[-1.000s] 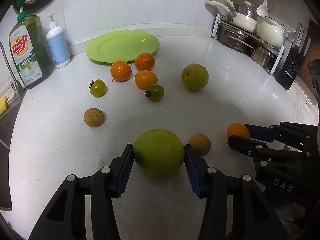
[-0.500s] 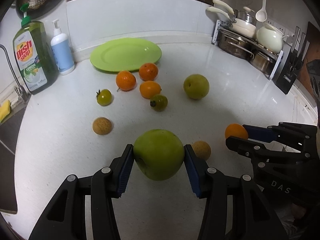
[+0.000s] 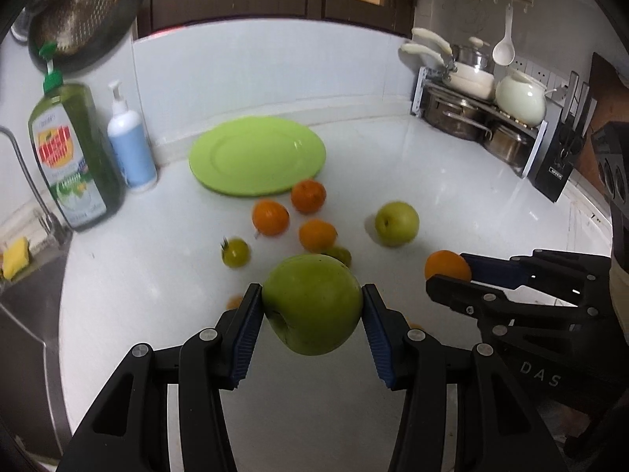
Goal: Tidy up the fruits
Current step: 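Lift and carry the apple and orange in both tools over the green plate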
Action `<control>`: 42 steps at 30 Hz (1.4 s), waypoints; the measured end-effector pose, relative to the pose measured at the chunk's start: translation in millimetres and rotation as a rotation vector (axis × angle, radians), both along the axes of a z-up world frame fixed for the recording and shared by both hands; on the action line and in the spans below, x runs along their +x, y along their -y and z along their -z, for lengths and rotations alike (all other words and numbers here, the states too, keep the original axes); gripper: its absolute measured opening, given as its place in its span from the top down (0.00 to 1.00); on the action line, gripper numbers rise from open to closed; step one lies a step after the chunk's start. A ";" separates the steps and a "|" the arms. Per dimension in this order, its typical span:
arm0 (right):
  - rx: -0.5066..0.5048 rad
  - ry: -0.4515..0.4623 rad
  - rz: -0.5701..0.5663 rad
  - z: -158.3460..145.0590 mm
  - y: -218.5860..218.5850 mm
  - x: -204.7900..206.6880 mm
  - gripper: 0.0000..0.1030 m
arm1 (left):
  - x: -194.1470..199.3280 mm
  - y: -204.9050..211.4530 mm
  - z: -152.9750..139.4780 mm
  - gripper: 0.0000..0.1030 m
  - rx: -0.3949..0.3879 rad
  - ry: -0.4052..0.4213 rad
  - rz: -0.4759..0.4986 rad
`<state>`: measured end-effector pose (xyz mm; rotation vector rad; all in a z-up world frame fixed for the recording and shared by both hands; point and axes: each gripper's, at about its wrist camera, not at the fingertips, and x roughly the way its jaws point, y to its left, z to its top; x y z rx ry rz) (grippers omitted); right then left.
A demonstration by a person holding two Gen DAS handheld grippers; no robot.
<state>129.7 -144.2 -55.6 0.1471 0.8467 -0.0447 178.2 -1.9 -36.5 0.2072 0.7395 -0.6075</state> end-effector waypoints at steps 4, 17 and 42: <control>-0.007 0.036 0.002 -10.4 -7.0 8.9 0.69 | 6.7 -0.9 -12.1 0.52 0.000 0.044 0.006; -0.035 0.129 -0.069 -44.7 21.0 68.9 0.69 | 56.5 18.2 -38.8 0.52 -0.017 0.091 -0.112; -0.036 0.027 -0.200 -39.8 47.4 247.8 0.69 | 226.9 55.6 -16.8 0.52 0.075 0.013 -0.138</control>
